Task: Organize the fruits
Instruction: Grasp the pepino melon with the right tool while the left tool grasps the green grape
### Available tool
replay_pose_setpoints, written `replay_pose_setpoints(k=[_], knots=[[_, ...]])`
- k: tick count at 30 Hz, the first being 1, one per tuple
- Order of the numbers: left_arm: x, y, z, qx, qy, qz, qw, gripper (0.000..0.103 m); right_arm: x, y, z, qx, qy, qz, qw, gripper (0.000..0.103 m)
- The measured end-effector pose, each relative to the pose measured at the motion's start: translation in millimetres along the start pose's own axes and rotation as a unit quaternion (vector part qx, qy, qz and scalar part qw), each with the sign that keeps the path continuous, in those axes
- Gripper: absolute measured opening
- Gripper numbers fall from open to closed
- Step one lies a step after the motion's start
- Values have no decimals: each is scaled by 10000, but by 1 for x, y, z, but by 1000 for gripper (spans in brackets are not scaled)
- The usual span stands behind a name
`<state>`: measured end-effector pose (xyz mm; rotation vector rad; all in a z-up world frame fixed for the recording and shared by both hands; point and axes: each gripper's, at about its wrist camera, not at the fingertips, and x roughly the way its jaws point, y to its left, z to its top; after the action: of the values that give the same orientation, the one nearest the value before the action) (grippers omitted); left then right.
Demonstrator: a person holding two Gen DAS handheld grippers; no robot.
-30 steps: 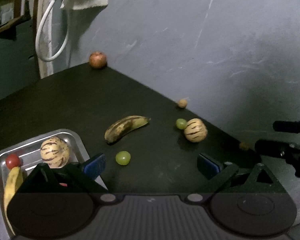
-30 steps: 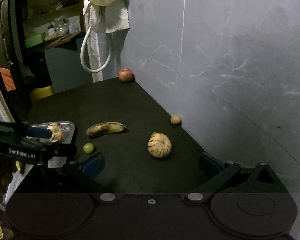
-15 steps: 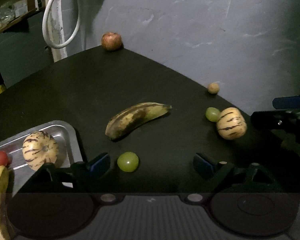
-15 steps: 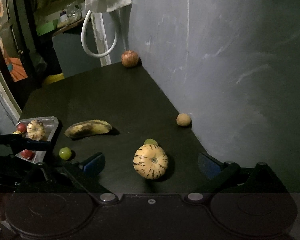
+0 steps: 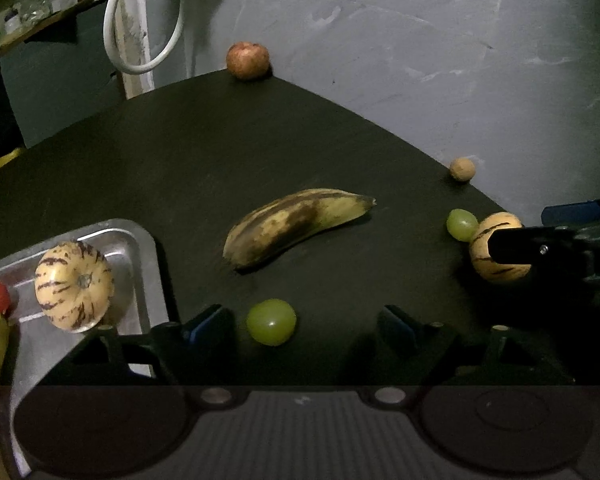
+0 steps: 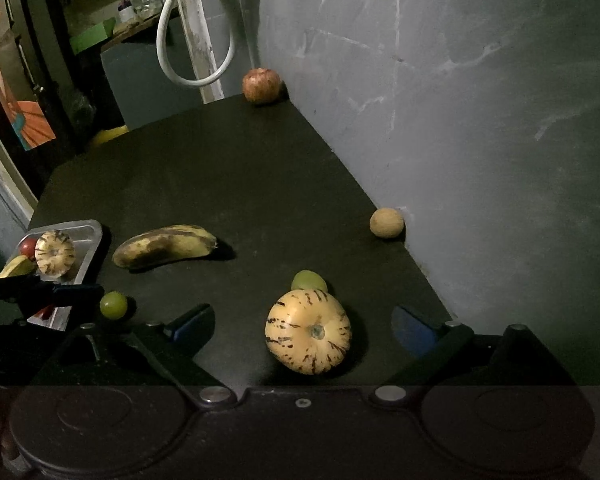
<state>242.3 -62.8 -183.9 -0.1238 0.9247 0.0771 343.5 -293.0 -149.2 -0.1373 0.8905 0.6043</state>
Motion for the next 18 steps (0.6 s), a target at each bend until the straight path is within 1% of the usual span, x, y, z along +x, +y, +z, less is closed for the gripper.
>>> replay_pose_setpoints(k=[2,4,7,8,9,12,18], knots=[[1,0,0,15,-27,23,10000,85,3,0,0,-6,22,0,10000,93],[2,1,0,-18,-62,50,10000,81,5,-1,-1,-3,53,2,10000,91],[2,1,3,-18,-73,70,9999,70,7,-2,-1,-16,70,-3,10000,88],[2,1,4,-4,-65,78,9999,64,7,-1,-1,-23,77,-1,10000,87],[2,1,6,6,-51,88,9999,61,8,-1,-2,-34,83,0,10000,87],[1,2,6,-22,-7,126,9999,56,11,1,-1,-83,106,-4,9999,86],[-3,3,2,-28,2,159,9999,54,17,3,-2,-142,168,-13,9998,84]])
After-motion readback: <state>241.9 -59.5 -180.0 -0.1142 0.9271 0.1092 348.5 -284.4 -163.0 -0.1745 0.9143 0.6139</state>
